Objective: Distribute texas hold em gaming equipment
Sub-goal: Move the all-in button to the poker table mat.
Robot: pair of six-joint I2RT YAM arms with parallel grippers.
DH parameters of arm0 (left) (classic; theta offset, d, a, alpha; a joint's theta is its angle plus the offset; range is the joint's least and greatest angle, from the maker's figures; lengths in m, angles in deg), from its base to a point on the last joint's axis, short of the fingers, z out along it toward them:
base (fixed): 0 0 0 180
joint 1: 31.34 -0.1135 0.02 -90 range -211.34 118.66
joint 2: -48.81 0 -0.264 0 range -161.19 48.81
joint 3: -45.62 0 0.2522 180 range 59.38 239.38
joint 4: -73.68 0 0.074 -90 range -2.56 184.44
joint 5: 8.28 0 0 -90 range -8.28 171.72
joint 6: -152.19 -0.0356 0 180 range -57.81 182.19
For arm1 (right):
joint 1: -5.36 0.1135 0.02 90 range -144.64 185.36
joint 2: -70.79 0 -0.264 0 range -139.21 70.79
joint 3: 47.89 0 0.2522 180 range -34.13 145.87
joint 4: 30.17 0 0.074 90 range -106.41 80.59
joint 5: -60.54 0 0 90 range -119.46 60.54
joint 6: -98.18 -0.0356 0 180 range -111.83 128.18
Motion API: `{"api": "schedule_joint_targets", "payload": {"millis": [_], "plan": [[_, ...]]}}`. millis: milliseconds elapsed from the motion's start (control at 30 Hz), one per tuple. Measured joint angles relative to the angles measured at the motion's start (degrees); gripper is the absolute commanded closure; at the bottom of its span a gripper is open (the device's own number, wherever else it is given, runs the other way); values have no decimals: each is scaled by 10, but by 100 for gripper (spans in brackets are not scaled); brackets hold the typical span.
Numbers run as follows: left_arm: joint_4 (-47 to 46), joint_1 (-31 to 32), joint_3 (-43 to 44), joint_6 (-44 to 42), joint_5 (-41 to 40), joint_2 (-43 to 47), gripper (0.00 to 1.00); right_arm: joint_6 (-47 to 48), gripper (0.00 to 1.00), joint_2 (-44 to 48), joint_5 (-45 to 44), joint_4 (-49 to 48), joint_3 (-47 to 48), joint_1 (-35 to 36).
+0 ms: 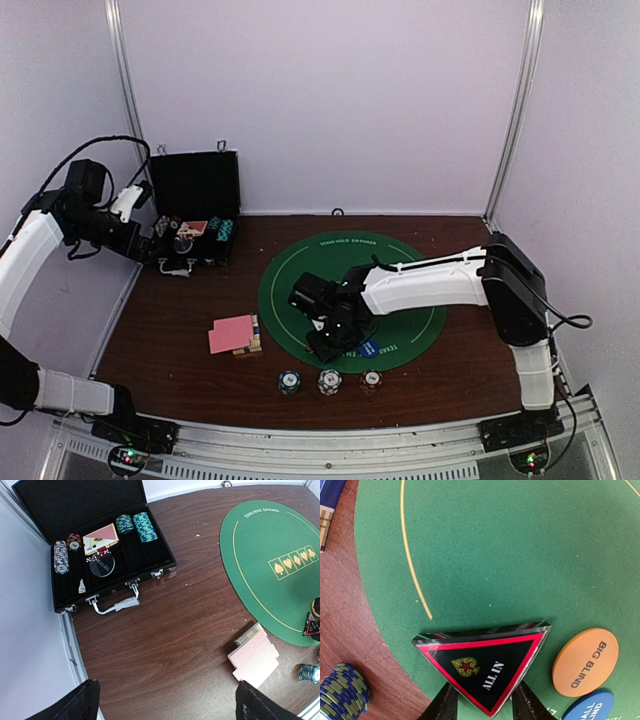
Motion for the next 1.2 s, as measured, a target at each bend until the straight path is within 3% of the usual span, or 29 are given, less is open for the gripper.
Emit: {"api": "schedule_joint_targets", "payload": {"millis": [533,1200], "plan": [[0,0,1,-6,3,8,2,16,70,-104,2,78,175,-11],[0,0,1,-6,21,8,2,52,66,-237,-8,33,386,-58]]}}
